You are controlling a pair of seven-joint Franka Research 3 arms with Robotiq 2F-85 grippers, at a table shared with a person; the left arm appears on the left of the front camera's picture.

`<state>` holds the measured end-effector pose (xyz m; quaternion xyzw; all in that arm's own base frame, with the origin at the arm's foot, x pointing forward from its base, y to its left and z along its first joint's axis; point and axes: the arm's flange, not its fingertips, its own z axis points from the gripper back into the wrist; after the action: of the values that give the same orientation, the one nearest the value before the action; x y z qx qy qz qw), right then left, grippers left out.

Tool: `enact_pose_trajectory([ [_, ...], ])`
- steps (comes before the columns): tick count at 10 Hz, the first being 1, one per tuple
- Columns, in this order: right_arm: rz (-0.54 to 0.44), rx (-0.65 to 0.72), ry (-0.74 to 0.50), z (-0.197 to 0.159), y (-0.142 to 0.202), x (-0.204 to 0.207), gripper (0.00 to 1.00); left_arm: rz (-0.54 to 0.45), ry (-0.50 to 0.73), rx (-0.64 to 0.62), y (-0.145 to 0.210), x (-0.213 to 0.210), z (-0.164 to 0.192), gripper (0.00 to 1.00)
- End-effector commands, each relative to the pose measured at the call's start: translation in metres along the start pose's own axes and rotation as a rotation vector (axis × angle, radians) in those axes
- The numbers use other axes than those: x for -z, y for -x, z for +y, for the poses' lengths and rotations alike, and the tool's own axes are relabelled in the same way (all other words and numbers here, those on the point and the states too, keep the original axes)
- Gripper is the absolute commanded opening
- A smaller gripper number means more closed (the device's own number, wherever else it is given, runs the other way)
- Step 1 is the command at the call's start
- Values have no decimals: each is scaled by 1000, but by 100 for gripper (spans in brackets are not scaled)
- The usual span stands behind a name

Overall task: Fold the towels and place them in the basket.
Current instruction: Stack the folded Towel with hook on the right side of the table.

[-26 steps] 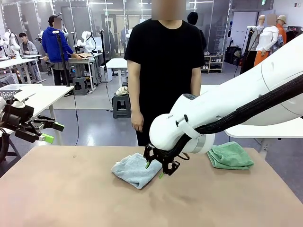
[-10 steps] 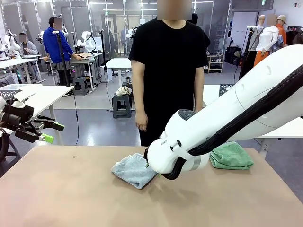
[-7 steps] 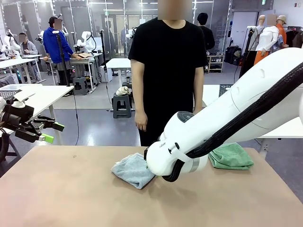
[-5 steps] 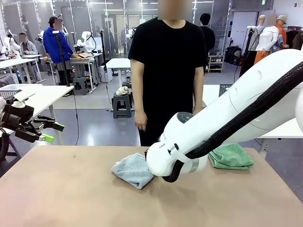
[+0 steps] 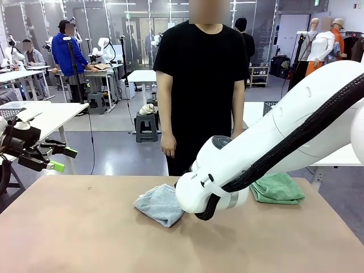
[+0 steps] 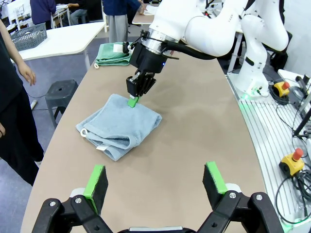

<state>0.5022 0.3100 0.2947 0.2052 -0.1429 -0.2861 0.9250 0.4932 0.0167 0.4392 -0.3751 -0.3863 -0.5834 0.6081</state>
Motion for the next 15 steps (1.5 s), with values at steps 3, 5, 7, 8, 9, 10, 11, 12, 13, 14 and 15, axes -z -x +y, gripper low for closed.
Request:
enact_pose_trajectory([
  [3, 0, -6, 0, 1, 1, 0, 0, 3, -5, 2, -1, -1, -1, 100],
  [5, 0, -6, 0, 1, 1, 0, 0, 3, -5, 2, -1, -1, -1, 100],
  [7, 0, -6, 0, 1, 1, 0, 0, 3, -5, 2, -1, -1, -1, 100],
  [8, -1, -19, 3, 1, 2, 0, 3, 3, -5, 2, -1, -1, -1, 100],
  [9, -61, -84, -19, 1, -8, 0, 3, 3, -5, 2, -1, -1, -1, 100],
  [10, -80, -135, -38, 2, -23, -7, 3, 3, -5, 2, -1, -1, -1, 100],
  [11, -105, -179, -62, 2, -41, -18, 3, 3, -5, 2, -1, -1, -1, 100],
  [12, -141, -239, -101, 0, -63, -31, 3, 3, -5, 2, -1, -1, -1, 100],
  [13, -167, -282, -105, -2, -82, -44, 3, 3, -5, 2, -1, -1, -1, 100],
  [14, -166, -333, -110, -6, -102, -55, 3, 3, -5, 2, -1, -1, -1, 100],
  [15, -173, -389, -85, -12, -123, -66, 3, 3, -5, 2, -1, -1, -1, 100],
])
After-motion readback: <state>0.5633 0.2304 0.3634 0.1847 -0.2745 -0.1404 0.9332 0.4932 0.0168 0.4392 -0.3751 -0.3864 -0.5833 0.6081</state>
